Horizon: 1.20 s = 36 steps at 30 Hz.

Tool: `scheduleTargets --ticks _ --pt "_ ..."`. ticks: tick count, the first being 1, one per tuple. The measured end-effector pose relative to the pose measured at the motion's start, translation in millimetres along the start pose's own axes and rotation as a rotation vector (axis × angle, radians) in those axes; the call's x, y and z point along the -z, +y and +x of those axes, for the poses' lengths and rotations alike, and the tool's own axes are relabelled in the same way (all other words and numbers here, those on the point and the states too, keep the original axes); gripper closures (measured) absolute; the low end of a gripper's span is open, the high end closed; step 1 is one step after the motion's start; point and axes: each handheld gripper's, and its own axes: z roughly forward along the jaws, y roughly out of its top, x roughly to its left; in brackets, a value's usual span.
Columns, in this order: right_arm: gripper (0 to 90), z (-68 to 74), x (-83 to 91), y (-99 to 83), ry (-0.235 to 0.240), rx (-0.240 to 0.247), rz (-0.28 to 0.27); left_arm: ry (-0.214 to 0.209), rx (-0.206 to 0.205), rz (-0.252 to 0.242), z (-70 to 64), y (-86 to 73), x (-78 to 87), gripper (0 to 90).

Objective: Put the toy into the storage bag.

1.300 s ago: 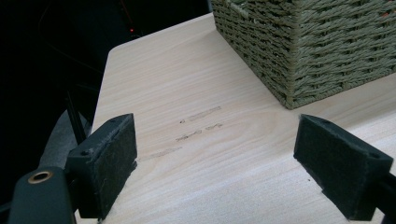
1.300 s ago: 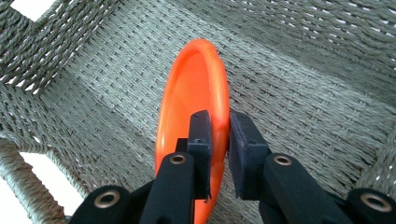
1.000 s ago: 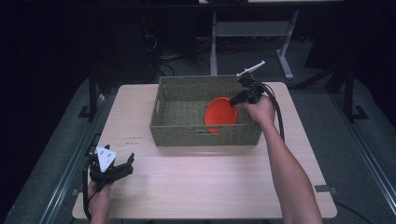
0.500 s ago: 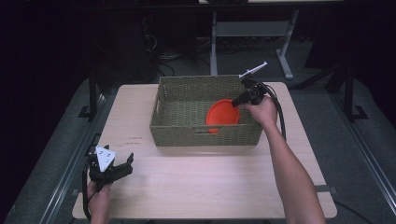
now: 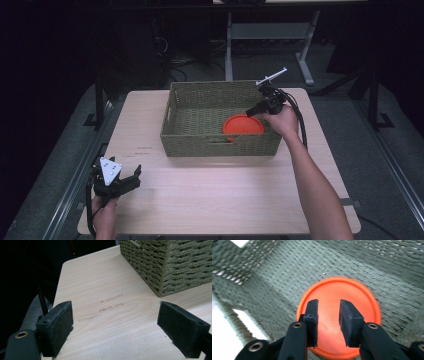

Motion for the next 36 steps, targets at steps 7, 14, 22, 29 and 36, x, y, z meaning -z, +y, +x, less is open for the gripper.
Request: scheduleTargets --ticks 7,14,22,29,36 --pt "60.2 0.7 6.5 -3.9 0.042 -0.001 -0.014 0.004 0.002 0.004 1.0 -0.3 0.6 12.8" --pt "52.8 4.0 19.8 -8.6 0.069 0.015 -0.037 -0.002 -0.006 0.003 -0.2 0.0 -0.5 12.8" --pt "46.0 7.3 31.5 -15.3 0.068 0.028 -0.038 0.000 -0.013 0.007 -0.7 0.4 0.2 12.8" --pt "38.4 8.8 43.4 -25.4 0.113 0.032 -0.062 -0.003 -0.013 0.010 -1.3 0.3 -1.2 12.8" --pt "34.8 8.9 49.3 -31.5 0.148 0.024 -0.079 0.000 -0.011 0.011 -0.8 0.1 -0.3 12.8"
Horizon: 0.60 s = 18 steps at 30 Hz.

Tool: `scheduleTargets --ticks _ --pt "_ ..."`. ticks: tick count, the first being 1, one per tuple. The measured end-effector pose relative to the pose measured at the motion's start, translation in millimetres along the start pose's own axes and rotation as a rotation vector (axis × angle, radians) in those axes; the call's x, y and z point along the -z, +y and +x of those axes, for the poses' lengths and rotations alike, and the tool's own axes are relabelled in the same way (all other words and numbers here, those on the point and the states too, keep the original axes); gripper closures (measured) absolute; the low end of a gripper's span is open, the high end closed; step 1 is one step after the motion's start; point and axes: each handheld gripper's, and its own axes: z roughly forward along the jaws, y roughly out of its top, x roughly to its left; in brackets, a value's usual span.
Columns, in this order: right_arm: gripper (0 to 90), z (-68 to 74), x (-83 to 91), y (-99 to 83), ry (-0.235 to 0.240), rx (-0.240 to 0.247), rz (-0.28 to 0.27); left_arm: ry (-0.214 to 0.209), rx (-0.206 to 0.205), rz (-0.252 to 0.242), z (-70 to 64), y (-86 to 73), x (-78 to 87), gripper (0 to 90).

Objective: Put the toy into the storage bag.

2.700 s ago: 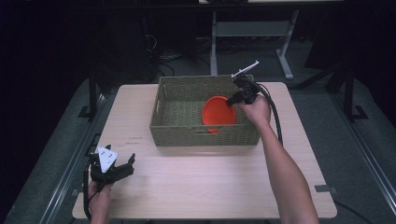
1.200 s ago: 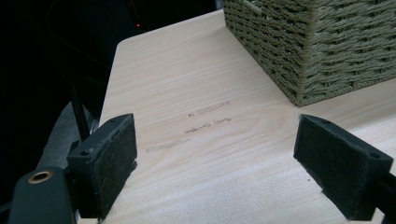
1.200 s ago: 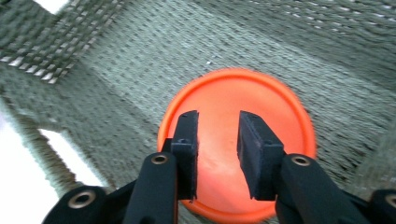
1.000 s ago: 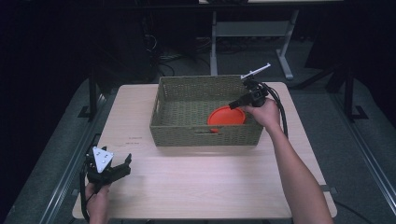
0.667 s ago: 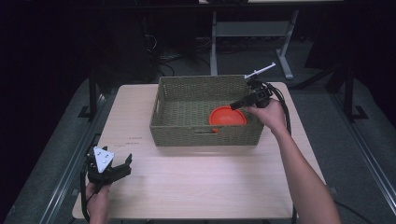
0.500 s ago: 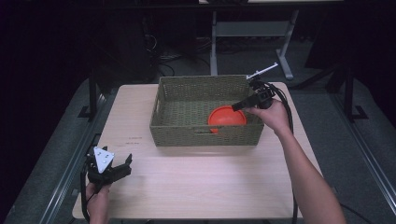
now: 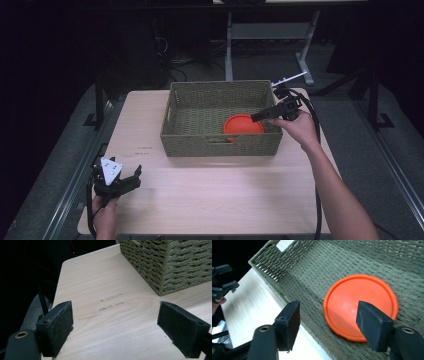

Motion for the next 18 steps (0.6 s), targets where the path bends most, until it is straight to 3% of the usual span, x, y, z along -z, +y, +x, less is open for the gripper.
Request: scheduleTargets --ticks 7,18 --pt "35.0 14.9 8.5 -9.5 0.011 0.041 -0.022 -0.004 -0.007 -0.003 -1.3 0.4 -0.1 12.8" --pt "32.2 18.3 18.4 -27.4 0.038 0.046 -0.046 -0.004 -0.007 0.001 -1.5 -0.1 -0.1 12.8"
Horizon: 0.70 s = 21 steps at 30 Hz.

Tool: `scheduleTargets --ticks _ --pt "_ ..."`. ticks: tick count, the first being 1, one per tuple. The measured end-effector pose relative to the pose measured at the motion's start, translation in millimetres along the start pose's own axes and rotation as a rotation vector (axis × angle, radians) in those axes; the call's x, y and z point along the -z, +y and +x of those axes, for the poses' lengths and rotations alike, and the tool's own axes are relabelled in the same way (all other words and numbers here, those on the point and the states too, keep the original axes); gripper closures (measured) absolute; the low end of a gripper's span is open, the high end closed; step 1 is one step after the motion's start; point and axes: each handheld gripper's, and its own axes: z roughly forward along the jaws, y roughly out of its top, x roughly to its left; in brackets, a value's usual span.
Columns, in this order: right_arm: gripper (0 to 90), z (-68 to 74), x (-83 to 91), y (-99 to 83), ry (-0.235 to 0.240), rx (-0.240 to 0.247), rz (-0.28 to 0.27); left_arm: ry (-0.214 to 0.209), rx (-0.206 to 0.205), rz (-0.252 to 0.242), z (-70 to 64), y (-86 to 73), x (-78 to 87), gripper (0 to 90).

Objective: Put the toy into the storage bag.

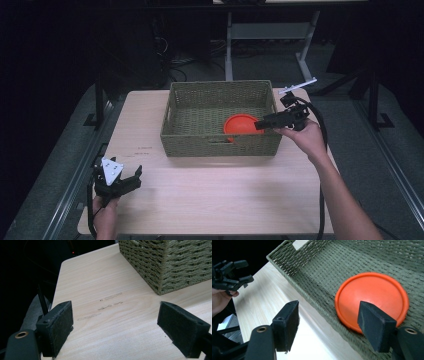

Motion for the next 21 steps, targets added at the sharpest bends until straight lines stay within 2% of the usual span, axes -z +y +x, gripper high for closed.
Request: scheduleTargets --ticks 8,21 --pt "30.2 4.8 8.6 -14.4 0.006 0.011 -0.015 0.000 0.002 0.003 0.2 -0.1 0.0 12.8" --pt "27.1 10.3 13.7 -40.7 0.021 0.027 -0.006 -0.001 0.009 0.005 0.2 -0.8 -0.1 12.8"
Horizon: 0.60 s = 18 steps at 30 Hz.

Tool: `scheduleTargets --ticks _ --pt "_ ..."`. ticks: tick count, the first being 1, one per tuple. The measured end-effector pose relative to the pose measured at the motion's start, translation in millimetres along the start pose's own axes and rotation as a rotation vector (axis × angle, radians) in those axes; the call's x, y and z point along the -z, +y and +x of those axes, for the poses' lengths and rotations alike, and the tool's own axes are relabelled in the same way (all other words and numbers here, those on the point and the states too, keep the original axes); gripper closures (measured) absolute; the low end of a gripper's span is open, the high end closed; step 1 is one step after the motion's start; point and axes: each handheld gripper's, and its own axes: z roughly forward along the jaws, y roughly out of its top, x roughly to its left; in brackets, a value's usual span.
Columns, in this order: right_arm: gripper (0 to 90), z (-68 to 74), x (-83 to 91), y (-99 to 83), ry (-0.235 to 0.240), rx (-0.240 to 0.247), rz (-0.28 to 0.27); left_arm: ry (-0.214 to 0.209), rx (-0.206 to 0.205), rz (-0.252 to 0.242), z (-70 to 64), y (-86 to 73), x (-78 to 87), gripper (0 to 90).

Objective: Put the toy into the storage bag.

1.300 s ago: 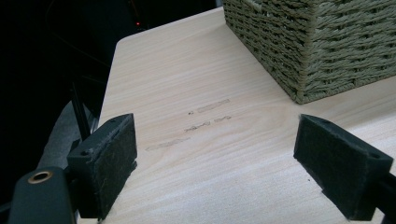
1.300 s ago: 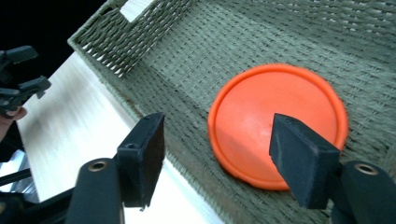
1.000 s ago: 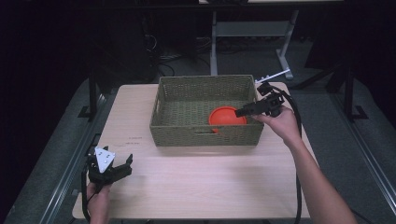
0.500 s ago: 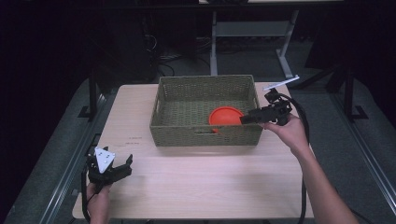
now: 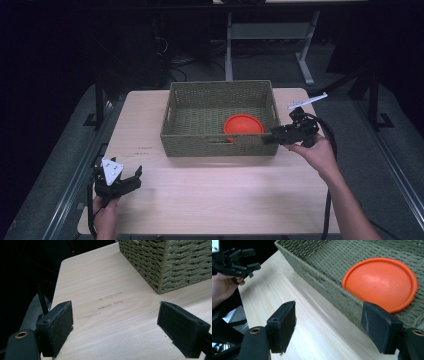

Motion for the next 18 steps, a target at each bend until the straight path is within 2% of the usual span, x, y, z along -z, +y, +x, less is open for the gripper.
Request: scheduleTargets --ticks 7,18 --pt "26.8 2.4 2.1 -10.0 0.001 0.005 -0.001 0.002 0.000 0.000 0.4 -0.2 0.4 12.8" --pt "25.9 -2.4 1.3 -34.5 0.021 -0.020 -0.016 0.004 0.001 0.000 0.4 -0.4 0.3 12.8"
